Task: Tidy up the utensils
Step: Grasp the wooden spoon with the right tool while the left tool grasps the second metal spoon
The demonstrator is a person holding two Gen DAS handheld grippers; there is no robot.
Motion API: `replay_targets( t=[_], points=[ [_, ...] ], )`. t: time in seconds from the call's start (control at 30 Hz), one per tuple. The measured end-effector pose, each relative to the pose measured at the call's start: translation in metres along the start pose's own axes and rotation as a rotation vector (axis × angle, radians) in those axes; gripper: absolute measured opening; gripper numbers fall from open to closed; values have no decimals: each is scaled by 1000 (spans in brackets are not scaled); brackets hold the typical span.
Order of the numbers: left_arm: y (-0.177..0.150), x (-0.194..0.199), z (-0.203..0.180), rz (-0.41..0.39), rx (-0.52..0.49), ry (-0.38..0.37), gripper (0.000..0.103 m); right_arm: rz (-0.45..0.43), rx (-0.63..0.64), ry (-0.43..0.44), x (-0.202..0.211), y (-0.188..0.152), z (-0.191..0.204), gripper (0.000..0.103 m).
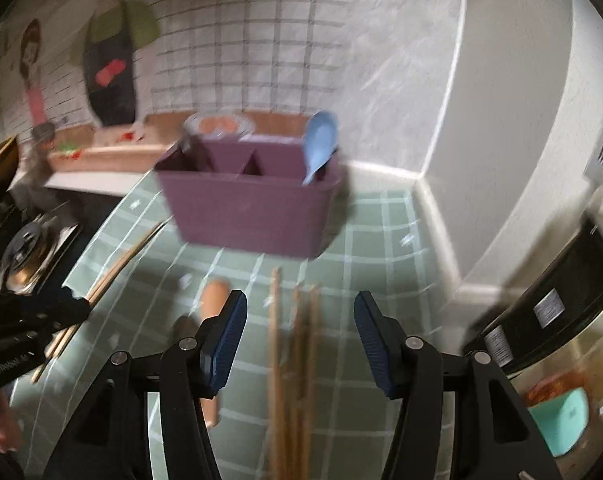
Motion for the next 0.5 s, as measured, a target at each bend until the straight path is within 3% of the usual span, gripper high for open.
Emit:
replay_targets(
  t=[0.17,0.3,0.5],
  points=[
    [-15,5,9,5,25,4,36,59,35,141,-18,-16,26,54],
    [-20,10,18,6,44,6,36,131,49,162,-42,-15,44,52],
    [-24,17,28,-8,68,25,36,148,70,134,-74,-3,56,46]
  ],
)
Point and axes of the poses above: each gripper's, at about its wrist camera, not at the fingertips, and x roughly against the way its jaws point, z to its left, y to its top, the point moved 6 cm from there along -x, roughly the way its jaws point, and after that the axes turned 10 degrees about z, right-handed, at the moved point
